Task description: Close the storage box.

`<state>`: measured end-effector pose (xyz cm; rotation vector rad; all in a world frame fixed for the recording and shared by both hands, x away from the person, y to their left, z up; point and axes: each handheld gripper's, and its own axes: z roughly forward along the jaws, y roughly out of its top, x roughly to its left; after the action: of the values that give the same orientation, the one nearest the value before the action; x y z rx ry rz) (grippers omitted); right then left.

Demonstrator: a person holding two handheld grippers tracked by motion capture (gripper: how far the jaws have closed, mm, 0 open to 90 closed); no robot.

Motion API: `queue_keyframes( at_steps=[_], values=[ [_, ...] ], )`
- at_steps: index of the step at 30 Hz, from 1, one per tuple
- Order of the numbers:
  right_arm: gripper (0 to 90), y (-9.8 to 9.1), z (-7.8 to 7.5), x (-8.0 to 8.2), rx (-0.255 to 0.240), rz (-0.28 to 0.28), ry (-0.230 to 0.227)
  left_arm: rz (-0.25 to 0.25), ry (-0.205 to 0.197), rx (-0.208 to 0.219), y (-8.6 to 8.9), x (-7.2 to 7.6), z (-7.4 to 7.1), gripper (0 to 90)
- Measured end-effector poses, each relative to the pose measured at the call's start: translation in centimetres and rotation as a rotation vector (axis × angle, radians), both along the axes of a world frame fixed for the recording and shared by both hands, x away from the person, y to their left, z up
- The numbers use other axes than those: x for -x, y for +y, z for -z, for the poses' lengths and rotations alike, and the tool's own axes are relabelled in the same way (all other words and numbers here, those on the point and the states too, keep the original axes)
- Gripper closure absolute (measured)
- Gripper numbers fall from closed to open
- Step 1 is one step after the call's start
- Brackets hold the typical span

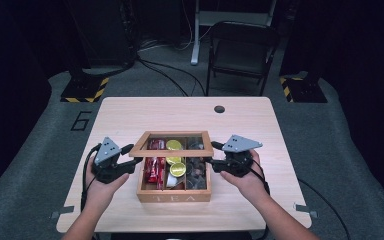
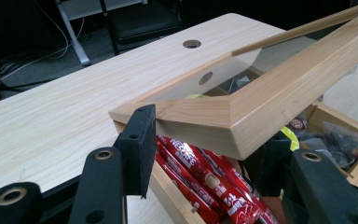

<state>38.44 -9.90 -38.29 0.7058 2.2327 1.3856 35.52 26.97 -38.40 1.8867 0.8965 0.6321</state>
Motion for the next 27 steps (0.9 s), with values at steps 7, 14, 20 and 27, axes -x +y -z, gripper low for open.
queue_keyframes(
  at_steps=[7, 14, 20, 27],
  values=[
    [45.8, 0.1, 0.7, 0.6, 0.024, 0.003, -0.004, 0.009, 0.003, 0.005, 0.2, 0.7, 0.8, 49.6],
    [45.9, 0.0, 1.5, 1.4, 0.035, 0.009, 0.004, 0.022, 0.031, 0.013, 0.4, 1.5, 1.4, 48.9],
    [45.8, -0.1, 2.3, 1.9, 0.035, 0.006, 0.023, 0.027, 0.040, 0.000, 0.4, 2.2, 1.9, 48.2],
    [46.0, -0.3, 3.0, 2.4, 0.030, 0.010, 0.043, 0.022, 0.055, 0.007, 0.3, 2.6, 2.6, 48.3]
  ],
)
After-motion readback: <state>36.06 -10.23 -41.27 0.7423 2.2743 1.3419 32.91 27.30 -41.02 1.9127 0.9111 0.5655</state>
